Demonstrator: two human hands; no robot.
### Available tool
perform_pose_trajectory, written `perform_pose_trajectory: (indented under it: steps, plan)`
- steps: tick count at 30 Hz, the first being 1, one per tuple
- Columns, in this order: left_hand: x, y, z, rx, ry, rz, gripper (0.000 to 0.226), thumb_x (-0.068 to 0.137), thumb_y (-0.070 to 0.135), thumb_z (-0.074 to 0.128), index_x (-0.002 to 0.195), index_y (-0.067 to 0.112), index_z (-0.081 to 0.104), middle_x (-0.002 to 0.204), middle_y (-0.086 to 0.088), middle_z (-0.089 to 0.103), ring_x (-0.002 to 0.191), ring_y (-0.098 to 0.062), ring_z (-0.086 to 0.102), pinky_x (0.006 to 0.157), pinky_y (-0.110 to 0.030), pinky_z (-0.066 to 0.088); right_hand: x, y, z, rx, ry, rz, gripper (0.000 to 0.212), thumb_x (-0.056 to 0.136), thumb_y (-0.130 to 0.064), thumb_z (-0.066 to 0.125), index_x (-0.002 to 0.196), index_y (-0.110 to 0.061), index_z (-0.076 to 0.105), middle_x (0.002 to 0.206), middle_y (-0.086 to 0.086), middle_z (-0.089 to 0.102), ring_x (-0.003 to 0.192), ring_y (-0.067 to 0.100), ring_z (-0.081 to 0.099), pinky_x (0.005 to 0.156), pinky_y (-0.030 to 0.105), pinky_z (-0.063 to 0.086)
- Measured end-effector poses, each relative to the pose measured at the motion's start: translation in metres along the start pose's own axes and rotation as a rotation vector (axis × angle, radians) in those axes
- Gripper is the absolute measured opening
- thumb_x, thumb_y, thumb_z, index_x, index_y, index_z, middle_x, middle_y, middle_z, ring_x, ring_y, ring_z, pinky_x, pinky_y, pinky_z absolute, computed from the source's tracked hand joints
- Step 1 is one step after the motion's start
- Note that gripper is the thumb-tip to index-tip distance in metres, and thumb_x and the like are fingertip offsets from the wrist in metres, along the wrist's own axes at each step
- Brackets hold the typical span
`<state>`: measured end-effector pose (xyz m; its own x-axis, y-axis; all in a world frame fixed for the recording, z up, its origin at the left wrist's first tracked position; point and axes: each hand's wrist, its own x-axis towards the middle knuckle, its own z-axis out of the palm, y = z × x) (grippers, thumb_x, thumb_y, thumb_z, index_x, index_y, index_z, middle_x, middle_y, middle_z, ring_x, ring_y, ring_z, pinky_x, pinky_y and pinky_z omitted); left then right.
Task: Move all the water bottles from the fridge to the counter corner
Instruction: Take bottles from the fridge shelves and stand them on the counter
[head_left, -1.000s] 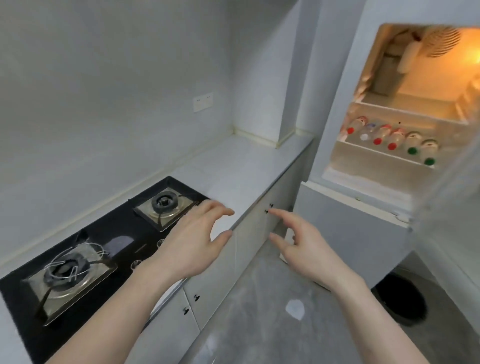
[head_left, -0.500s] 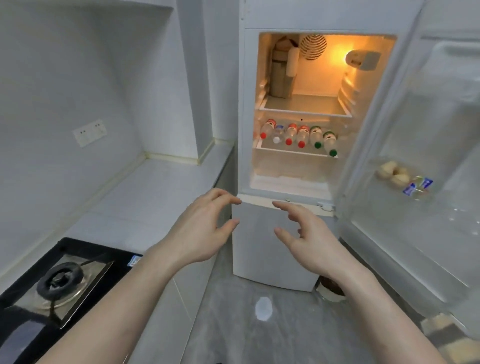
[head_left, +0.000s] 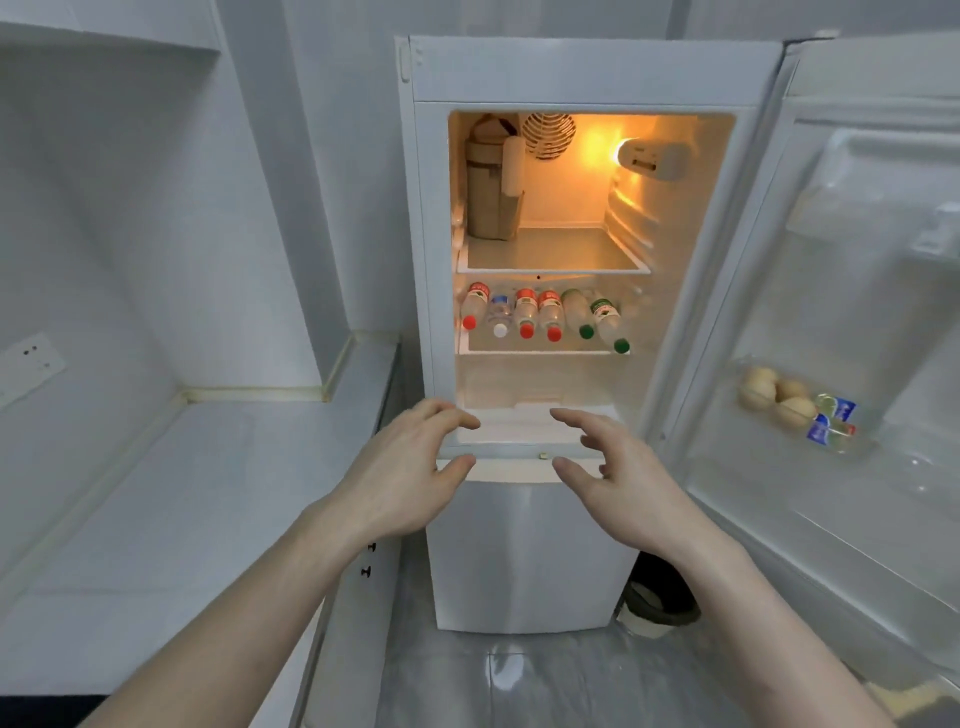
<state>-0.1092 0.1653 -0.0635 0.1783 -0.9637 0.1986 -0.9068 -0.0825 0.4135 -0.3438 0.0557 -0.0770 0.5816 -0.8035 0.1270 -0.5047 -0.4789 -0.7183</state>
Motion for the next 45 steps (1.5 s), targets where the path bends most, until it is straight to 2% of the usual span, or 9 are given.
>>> perform_pose_trajectory:
  steps: [3,8,16,21,30,34,38,41,45]
  plan:
    - [0.029,-0.008,0.008,-0.016,-0.031,0.017,0.039,0.101,0.04,0.055,0.139,0.035,0.053,0.141,0.021,0.045,0.086,-0.009,0.048,0.089,-0.023,0.041,0.015,0.008,-0.004,-0.026,0.029,0.039,0.051,0.101,-0.037,0.059,0.149,-0.048,0.044,0.15,-0.025,0.046,0.139,0.004,0.045,0.116,0.038,0.042]
    - [0.083,-0.015,0.021,-0.028,-0.082,0.066,0.039,0.101,0.04,0.056,0.139,0.034,0.054,0.145,0.017,0.046,0.129,-0.008,0.05,0.106,-0.032,0.045,0.053,0.025,-0.014,-0.03,0.096,0.091,0.051,0.102,-0.033,0.06,0.15,-0.043,0.046,0.15,-0.021,0.047,0.135,0.006,0.048,0.112,0.031,0.041]
    - [0.175,-0.02,0.048,-0.038,-0.119,0.062,0.038,0.1,0.039,0.057,0.138,0.033,0.054,0.145,0.014,0.048,0.129,-0.01,0.05,0.105,-0.031,0.045,0.135,0.066,-0.029,-0.053,0.091,0.126,0.051,0.102,-0.032,0.061,0.15,-0.039,0.046,0.151,-0.015,0.046,0.135,0.012,0.05,0.103,0.029,0.042]
    - [0.245,-0.02,0.075,-0.057,-0.15,0.024,0.041,0.099,0.036,0.06,0.14,0.029,0.055,0.145,0.011,0.052,0.129,-0.011,0.051,0.105,-0.029,0.044,0.2,0.102,-0.042,-0.081,0.087,0.147,0.052,0.101,-0.03,0.063,0.151,-0.032,0.047,0.153,-0.006,0.047,0.139,0.018,0.048,0.113,0.036,0.041]
    - [0.369,-0.018,0.143,-0.186,-0.236,-0.159,0.046,0.096,0.033,0.067,0.14,0.025,0.054,0.138,0.003,0.057,0.115,-0.019,0.059,0.101,-0.037,0.051,0.302,0.169,-0.046,-0.088,0.068,0.264,0.062,0.098,-0.023,0.065,0.155,-0.02,0.041,0.154,0.005,0.044,0.141,0.024,0.045,0.113,0.033,0.037]
    - [0.422,-0.008,0.167,-0.244,-0.283,-0.192,0.046,0.096,0.032,0.068,0.139,0.023,0.053,0.134,0.0,0.059,0.116,-0.02,0.059,0.095,-0.032,0.051,0.329,0.194,-0.036,-0.065,0.058,0.403,0.068,0.095,-0.022,0.064,0.157,-0.017,0.035,0.158,0.009,0.037,0.144,0.03,0.041,0.119,0.04,0.036]
    - [0.477,-0.003,0.189,-0.24,-0.329,-0.227,0.046,0.097,0.039,0.064,0.137,0.019,0.054,0.132,-0.006,0.061,0.113,-0.024,0.062,0.097,-0.041,0.055,0.355,0.215,-0.036,-0.075,0.072,0.52,0.072,0.092,-0.022,0.061,0.158,-0.016,0.032,0.157,0.011,0.036,0.141,0.034,0.044,0.116,0.044,0.04]
    - [0.508,0.003,0.201,-0.266,-0.415,-0.29,0.036,0.1,0.039,0.058,0.13,0.018,0.055,0.119,-0.007,0.065,0.098,-0.026,0.069,0.075,-0.038,0.063,0.374,0.222,-0.036,-0.073,0.078,0.576,0.075,0.093,-0.021,0.059,0.16,-0.017,0.027,0.157,0.011,0.036,0.138,0.035,0.047,0.112,0.043,0.044]
    - [0.54,0.008,0.213,-0.355,-0.452,-0.426,0.031,0.102,0.035,0.054,0.119,0.009,0.054,0.082,-0.009,0.069,0.066,-0.018,0.07,0.052,-0.027,0.055,0.401,0.233,-0.037,-0.117,0.079,0.621,0.071,0.096,-0.02,0.055,0.16,-0.018,0.026,0.154,0.011,0.039,0.137,0.035,0.049,0.11,0.041,0.045]
